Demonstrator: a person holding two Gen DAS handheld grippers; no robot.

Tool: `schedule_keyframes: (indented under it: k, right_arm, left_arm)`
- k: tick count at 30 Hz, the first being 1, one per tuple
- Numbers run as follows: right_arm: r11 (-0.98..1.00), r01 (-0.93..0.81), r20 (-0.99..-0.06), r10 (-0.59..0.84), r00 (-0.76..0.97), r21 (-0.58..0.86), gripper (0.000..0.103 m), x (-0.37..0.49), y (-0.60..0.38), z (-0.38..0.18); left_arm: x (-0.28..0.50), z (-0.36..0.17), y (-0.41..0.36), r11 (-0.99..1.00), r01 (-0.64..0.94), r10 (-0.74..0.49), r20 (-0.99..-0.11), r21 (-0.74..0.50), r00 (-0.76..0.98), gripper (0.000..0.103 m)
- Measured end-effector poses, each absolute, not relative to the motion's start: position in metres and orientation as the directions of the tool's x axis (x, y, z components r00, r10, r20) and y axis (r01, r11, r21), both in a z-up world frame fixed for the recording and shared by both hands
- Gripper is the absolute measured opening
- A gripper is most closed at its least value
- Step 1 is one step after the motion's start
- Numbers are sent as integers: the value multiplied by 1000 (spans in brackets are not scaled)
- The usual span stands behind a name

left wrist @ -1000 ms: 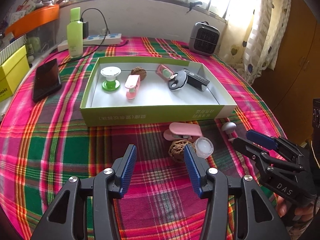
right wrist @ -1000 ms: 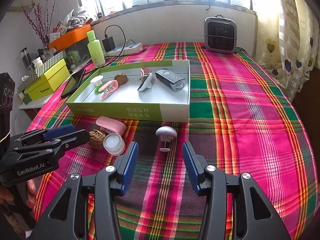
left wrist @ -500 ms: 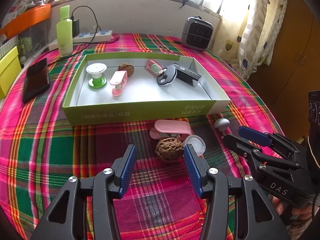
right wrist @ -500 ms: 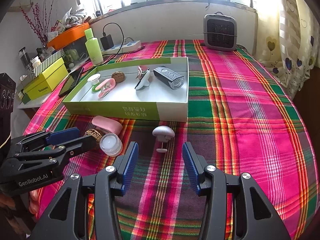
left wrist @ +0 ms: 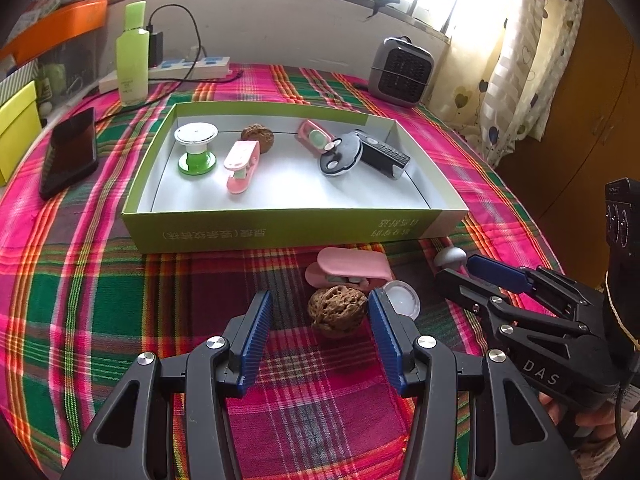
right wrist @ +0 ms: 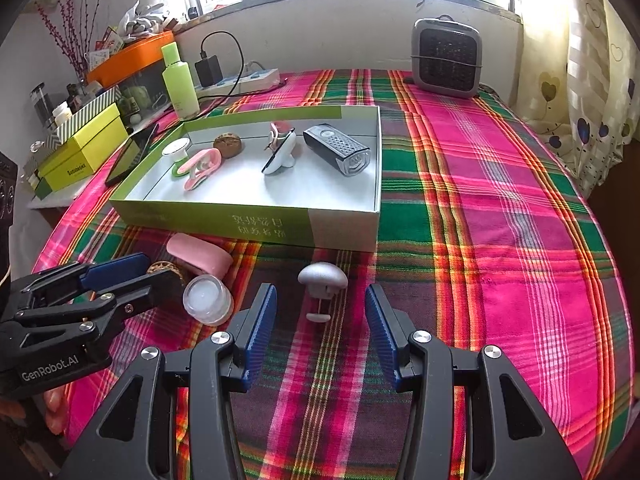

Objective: Organize objects
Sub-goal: 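Move left tool to the wrinkled walnut while right tool reaches the white knob, then close left tool on the walnut while right tool grasps the white knob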

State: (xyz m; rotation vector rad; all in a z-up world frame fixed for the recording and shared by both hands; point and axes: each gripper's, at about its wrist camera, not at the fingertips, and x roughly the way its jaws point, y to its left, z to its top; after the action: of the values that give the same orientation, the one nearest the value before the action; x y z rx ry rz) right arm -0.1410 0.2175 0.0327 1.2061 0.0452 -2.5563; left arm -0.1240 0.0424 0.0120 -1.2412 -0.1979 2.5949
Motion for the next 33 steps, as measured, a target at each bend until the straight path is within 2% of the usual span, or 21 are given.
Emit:
schedule_keyframes:
  k: [16,27,33]
  right_arm:
    - [-951,300,-771,-250,-586,80,47,-150,214,31]
    - [-949,305,-774,-253,-581,80,29,-151,212,30]
    - [-949,306,-774,-253,-581,81,28,-151,212,30]
  left_arm:
    - [-128,8,41,-969,-160,247,-753,-188,-610,46]
    - [-129,8,40,-974,-148,226,-756,-170,-614,30]
    - [-130,8,39,-973,-149,230,-757,-175,-612,28]
